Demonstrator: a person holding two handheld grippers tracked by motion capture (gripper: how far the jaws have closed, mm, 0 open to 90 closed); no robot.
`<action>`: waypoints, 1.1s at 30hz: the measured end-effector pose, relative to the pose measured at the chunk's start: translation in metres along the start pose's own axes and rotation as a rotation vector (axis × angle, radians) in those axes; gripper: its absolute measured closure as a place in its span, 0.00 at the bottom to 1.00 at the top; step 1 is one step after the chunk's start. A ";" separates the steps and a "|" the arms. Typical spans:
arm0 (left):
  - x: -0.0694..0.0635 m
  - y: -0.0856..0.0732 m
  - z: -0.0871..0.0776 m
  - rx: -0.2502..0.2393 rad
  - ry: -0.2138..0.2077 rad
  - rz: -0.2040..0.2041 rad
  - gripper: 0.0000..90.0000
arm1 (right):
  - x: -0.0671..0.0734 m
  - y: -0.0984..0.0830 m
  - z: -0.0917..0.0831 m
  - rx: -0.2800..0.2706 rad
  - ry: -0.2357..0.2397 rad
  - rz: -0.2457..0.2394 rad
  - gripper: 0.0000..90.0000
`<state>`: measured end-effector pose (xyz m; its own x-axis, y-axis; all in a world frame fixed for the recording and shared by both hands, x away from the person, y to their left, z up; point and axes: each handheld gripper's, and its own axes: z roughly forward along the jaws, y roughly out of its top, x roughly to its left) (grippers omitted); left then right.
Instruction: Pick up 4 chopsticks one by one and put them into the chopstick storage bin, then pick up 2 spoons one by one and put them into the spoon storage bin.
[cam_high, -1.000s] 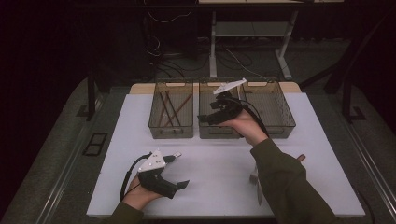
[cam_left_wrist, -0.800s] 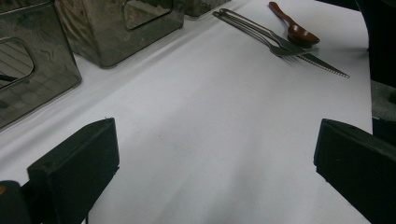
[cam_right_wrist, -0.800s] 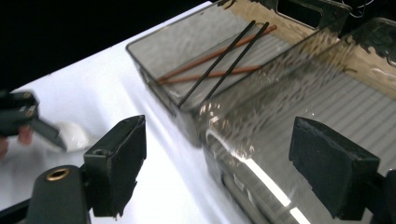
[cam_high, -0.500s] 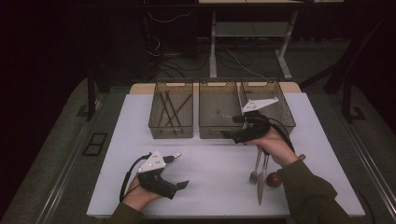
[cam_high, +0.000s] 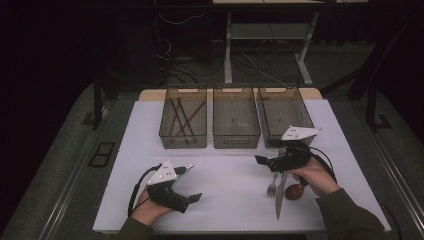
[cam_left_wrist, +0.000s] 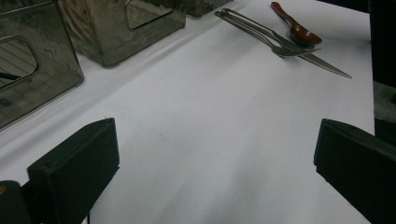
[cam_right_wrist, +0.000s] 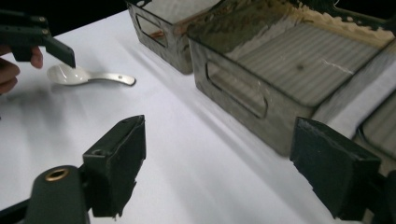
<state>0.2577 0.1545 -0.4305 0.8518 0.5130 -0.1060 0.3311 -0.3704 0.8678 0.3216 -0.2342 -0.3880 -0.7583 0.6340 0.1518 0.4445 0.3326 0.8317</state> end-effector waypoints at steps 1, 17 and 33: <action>0.000 0.000 0.000 -0.001 0.000 0.000 0.00 | 0.000 -0.004 -0.002 -0.006 -0.004 -0.003 0.20; 0.000 0.000 -0.001 -0.002 0.005 -0.002 0.00 | 0.003 -0.062 -0.030 -0.034 -0.044 0.006 0.20; 0.000 0.003 0.000 0.008 0.020 0.001 0.00 | 0.001 -0.099 -0.050 -0.032 -0.076 0.041 0.20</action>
<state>0.2587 0.1536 -0.4277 0.8439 0.5280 -0.0950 0.3334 -0.3775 0.8639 0.2534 -0.3011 -0.4433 -0.7006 0.6985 0.1458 0.4580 0.2834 0.8426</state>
